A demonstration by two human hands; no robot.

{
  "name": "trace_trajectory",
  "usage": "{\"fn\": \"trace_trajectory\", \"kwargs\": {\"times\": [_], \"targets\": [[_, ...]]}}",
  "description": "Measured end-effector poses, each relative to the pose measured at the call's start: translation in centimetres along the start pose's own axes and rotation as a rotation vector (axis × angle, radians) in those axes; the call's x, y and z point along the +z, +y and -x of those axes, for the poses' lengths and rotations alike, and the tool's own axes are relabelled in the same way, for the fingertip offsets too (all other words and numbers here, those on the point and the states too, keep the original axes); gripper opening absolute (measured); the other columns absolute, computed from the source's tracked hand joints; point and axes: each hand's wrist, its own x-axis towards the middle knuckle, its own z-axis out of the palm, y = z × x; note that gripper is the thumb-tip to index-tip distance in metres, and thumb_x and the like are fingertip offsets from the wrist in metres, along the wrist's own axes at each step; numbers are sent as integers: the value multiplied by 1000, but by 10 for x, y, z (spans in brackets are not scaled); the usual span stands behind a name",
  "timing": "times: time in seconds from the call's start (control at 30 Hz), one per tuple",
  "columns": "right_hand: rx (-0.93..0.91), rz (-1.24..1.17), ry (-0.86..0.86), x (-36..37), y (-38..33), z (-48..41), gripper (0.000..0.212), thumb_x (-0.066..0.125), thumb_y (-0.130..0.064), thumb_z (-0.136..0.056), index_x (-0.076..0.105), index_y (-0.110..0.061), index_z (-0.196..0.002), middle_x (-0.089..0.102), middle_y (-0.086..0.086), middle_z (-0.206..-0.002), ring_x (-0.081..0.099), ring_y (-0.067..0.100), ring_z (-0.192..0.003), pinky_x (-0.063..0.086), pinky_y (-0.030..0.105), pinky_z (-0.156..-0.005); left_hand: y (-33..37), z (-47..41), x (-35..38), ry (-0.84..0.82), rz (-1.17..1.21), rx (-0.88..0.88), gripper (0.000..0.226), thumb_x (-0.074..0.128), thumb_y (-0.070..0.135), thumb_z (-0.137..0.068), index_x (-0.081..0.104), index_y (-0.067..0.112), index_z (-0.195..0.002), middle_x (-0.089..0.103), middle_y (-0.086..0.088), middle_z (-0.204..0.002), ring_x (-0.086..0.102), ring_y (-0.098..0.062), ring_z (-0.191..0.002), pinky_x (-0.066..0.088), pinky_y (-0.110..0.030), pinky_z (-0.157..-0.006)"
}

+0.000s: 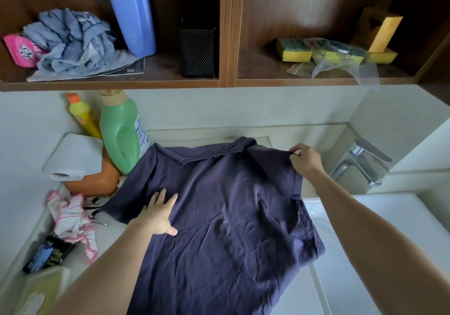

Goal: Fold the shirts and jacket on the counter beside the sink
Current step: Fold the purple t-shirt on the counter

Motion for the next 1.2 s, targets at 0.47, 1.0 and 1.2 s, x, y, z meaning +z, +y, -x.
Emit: {"fn": "trace_trajectory", "kwargs": {"times": [0.47,1.0,1.2], "targets": [[-135,-650,-582,14,-92,5,23,69,-12,-92,66,-7,-114,70,10,-101,71,34,-92,56,30,-63,12,-6,-22,-86,-52,-55,131,85,41,-73,-17,32,-156,-33,-6,-160,-23,-30,-150,10,-56,-122],[190,128,-702,2,73,49,49,81,-37,-78,53,-31,-118,64,0,-113,64,20,-103,54,32,-75,45,13,-16,82,-162,-122,103,70,31,-86,-3,27,-158,-6,-15,-165,0,-37,-151,8,-55,-121],[242,68,-747,-8,88,76,24,61,-10,-87,65,-10,-111,71,11,-108,67,25,-98,55,39,-91,142,46,28,268,427,281,27,57,27,-95,54,28,-122,62,9,-106,62,-15,-98,52,-38,-88]]}}
